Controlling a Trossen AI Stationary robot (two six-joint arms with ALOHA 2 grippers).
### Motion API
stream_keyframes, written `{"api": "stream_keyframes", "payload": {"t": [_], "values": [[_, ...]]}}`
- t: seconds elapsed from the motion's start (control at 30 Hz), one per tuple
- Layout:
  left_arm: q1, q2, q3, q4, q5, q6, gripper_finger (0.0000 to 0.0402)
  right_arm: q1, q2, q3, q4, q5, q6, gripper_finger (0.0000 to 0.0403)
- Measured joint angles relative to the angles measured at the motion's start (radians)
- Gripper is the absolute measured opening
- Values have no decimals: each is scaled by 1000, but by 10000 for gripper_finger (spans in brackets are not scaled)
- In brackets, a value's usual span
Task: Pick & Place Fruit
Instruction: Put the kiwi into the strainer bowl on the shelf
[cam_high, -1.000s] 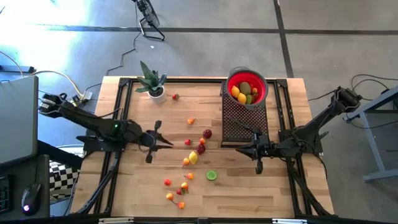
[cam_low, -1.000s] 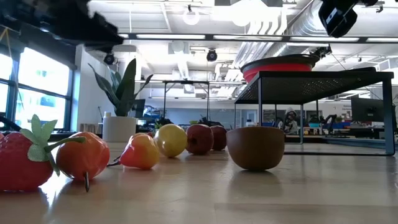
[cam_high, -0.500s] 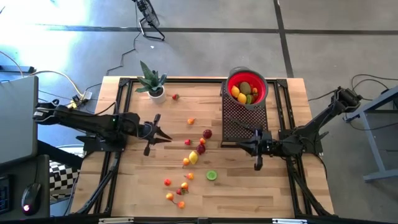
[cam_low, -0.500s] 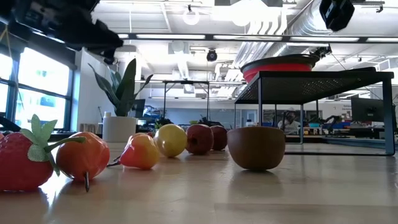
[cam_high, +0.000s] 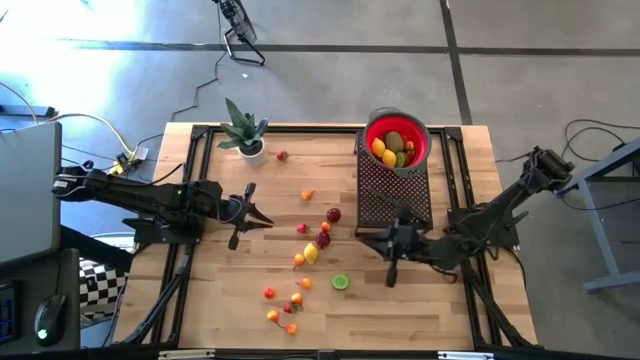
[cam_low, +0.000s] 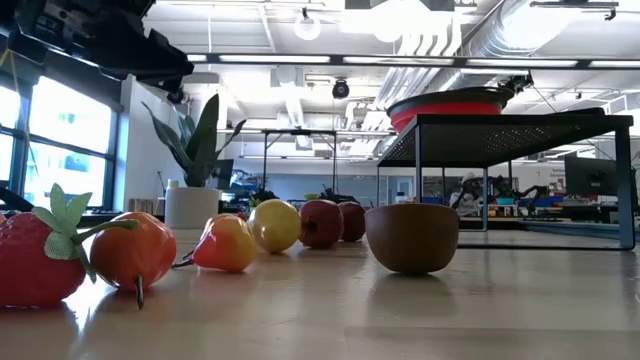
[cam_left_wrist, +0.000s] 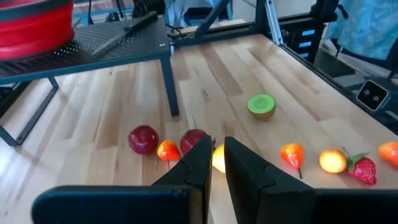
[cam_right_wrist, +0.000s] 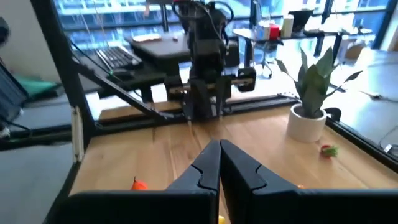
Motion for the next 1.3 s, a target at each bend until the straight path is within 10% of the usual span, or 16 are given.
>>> {"api": "stream_keyframes", "payload": {"t": [0.6,1.1,1.3], "values": [[0,0,0,-1,-2,-8,37,-176,329,468,-716,-473,346,2],[0,0,0,-1,-7,-9,37,-240,435,471,-787,-672,362,6],[0,1,0,0,-6,-9,37,-240,475,471,-790,-689,371,79]]}}
